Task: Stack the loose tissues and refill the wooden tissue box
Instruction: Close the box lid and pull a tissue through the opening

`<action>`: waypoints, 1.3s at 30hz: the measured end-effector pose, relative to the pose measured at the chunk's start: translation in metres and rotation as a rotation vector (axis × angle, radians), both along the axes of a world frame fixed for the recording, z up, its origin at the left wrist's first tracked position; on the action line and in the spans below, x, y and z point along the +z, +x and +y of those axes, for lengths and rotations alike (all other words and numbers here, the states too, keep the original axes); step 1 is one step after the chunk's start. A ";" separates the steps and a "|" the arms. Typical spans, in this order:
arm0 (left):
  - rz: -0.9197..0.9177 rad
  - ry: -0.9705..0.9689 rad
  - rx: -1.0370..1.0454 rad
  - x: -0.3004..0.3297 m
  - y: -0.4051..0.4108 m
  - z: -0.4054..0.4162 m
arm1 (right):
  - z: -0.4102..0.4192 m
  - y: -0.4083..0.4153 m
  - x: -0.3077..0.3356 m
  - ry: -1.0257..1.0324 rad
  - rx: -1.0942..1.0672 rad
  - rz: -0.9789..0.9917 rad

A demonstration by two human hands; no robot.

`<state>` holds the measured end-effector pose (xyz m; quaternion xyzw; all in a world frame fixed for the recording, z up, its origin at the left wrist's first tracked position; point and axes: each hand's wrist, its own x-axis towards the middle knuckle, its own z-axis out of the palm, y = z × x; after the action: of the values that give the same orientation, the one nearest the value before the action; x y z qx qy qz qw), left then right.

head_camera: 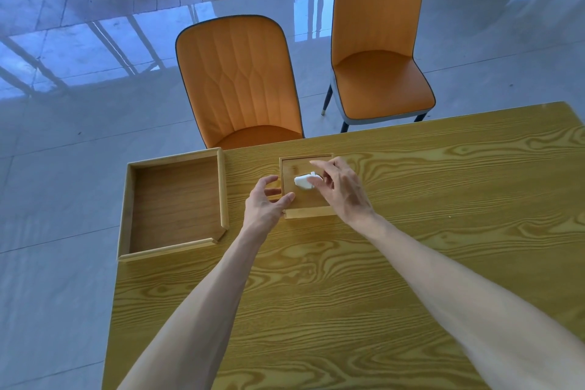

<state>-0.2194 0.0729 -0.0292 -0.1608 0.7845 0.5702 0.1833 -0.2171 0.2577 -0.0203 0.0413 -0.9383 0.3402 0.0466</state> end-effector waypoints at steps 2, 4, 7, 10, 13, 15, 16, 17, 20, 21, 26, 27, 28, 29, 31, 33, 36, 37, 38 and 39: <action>-0.004 0.001 0.000 0.000 0.000 0.000 | 0.000 -0.002 0.000 0.056 0.040 -0.009; -0.006 -0.002 -0.002 -0.001 -0.001 0.000 | -0.002 -0.004 0.000 0.102 0.040 0.010; -0.007 -0.005 -0.003 -0.001 -0.001 0.000 | -0.005 -0.005 -0.001 0.101 0.012 0.036; -0.013 -0.002 0.002 -0.001 -0.001 0.001 | -0.004 -0.002 -0.004 0.000 -0.066 0.042; -0.017 0.005 -0.001 -0.001 -0.001 0.000 | -0.001 0.004 -0.005 -0.156 -0.124 0.015; -0.019 0.010 0.000 -0.001 -0.001 0.000 | 0.000 0.007 -0.006 -0.198 -0.120 0.022; -0.020 0.011 0.001 -0.001 -0.001 0.000 | 0.000 0.008 -0.007 -0.208 -0.115 0.028; -0.022 0.011 0.001 0.000 0.000 0.000 | 0.000 0.008 -0.007 -0.215 -0.112 0.034; -0.028 0.008 0.000 0.001 -0.001 0.001 | -0.001 0.010 -0.010 -0.225 -0.119 0.070; -0.029 0.007 -0.001 0.001 -0.001 0.001 | -0.001 0.011 -0.010 -0.232 -0.123 0.081; -0.034 0.001 -0.003 0.001 -0.001 0.001 | -0.003 0.012 -0.012 -0.277 -0.135 0.115; -0.036 -0.001 -0.002 0.001 -0.002 0.001 | -0.003 0.012 -0.013 -0.301 -0.141 0.109; -0.037 -0.004 -0.001 0.001 -0.002 0.001 | -0.003 0.012 -0.013 -0.324 -0.147 0.101; -0.038 -0.006 0.001 0.001 -0.002 0.001 | -0.003 0.013 -0.013 -0.346 -0.153 0.095; -0.037 -0.010 0.000 0.001 -0.002 0.002 | -0.002 0.013 -0.014 -0.380 -0.164 0.089; -0.037 -0.009 -0.003 0.001 -0.002 0.002 | -0.002 0.014 -0.014 -0.389 -0.169 0.078; -0.042 -0.010 -0.001 0.001 -0.002 0.002 | -0.002 0.014 -0.013 -0.402 -0.172 0.044; -0.042 -0.011 0.000 0.001 -0.002 0.002 | -0.002 0.014 -0.012 -0.409 -0.180 0.036; -0.041 -0.010 -0.001 0.002 -0.002 0.002 | -0.001 0.014 -0.012 -0.419 -0.190 0.029; -0.040 -0.016 -0.004 0.002 -0.001 0.002 | -0.001 0.014 -0.010 -0.427 -0.203 0.019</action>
<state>-0.2206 0.0752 -0.0273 -0.1720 0.7856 0.5600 0.1990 -0.2032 0.2567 -0.0306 -0.0608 -0.8438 0.5243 0.0968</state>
